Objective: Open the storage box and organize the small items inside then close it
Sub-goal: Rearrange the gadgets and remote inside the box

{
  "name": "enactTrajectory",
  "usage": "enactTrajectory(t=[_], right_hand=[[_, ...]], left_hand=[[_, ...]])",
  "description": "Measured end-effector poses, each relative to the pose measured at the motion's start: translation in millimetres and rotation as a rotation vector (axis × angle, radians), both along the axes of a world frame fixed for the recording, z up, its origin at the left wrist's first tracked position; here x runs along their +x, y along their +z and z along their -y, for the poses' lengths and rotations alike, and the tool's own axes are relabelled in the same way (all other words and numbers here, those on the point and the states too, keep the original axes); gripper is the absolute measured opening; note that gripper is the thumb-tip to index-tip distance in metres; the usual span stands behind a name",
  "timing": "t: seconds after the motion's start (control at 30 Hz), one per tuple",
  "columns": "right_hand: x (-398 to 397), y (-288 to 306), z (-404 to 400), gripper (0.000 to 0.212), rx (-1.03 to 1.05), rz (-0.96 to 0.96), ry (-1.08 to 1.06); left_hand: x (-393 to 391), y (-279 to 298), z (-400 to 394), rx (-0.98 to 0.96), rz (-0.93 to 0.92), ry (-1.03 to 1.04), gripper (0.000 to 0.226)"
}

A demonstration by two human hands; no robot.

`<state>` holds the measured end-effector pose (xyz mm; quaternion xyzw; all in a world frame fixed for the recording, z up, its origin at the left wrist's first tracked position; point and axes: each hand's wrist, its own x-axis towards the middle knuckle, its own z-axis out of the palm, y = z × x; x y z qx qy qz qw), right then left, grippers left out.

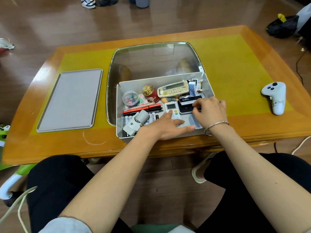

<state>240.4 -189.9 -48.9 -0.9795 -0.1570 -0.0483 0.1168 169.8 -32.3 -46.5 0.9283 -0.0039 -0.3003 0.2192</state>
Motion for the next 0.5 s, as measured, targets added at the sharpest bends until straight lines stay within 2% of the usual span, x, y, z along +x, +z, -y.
enactTrajectory(t=[0.2, 0.3, 0.4, 0.5], right_hand=[[-0.5, -0.4, -0.2, 0.02, 0.007, 0.015, 0.003], [-1.3, -1.0, 0.0, 0.019, 0.035, 0.093, 0.013], [-1.8, -0.6, -1.3, 0.018, 0.052, 0.162, 0.052], [-1.4, 1.2, -4.7, 0.02, 0.091, 0.134, 0.117]], left_hand=[[-4.8, 0.1, -2.7, -0.012, 0.131, 0.005, 0.088], [-10.3, 3.5, -6.7, -0.043, 0.278, 0.046, 0.075], [-17.1, 5.8, -17.0, 0.044, 0.467, 0.082, 0.062], [-23.6, 6.5, -35.3, 0.161, 0.622, 0.193, 0.05]])
